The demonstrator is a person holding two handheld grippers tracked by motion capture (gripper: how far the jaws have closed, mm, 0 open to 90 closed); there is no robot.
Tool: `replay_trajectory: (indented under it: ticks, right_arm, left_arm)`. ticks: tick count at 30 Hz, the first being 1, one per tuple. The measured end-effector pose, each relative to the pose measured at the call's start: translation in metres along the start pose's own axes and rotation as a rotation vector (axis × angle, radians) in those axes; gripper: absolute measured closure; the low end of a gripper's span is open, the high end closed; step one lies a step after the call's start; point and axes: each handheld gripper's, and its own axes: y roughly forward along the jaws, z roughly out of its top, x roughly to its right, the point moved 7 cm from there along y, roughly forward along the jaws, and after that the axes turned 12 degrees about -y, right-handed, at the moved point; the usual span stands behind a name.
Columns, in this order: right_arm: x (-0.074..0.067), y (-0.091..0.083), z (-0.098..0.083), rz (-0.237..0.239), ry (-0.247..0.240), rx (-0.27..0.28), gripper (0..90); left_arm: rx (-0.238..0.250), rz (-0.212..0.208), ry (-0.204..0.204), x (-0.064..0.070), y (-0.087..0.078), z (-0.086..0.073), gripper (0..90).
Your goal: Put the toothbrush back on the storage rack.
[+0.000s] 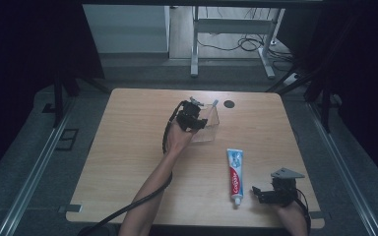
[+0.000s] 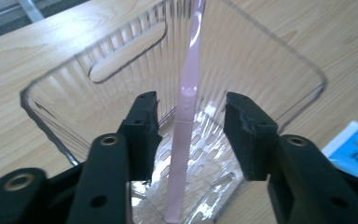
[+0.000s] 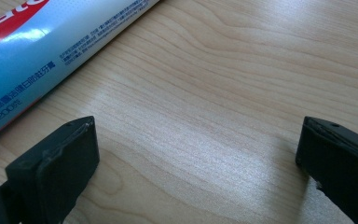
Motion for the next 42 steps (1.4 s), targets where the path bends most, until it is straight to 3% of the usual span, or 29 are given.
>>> replay_trajectory:
  ticks: [11, 15, 26, 33, 42]
  right_arm:
    - [0.0, 0.0, 0.0, 0.0, 0.0, 0.0, 0.0]
    - [0.0, 0.0, 0.0, 0.0, -0.001, 0.0, 0.0]
    - [0.0, 0.0, 0.0, -0.001, 0.0, 0.0, 0.0]
    - [0.0, 0.0, 0.0, 0.0, 0.001, -0.001, 0.0]
    - [0.0, 0.0, 0.0, -0.001, 0.0, 0.0, 0.0]
  left_arm:
    - [0.01, -0.075, -0.009, 0.008, -0.021, 0.005, 32.9]
    - [0.017, -0.094, -0.014, 0.01, -0.028, 0.004, 31.7]
    - [0.018, -0.104, 0.041, 0.016, -0.05, -0.002, 14.0]
    - [0.009, -0.103, 0.071, 0.016, -0.06, -0.013, 12.9]
    - [0.022, -0.125, 0.056, 0.012, -0.074, -0.025, 12.7]
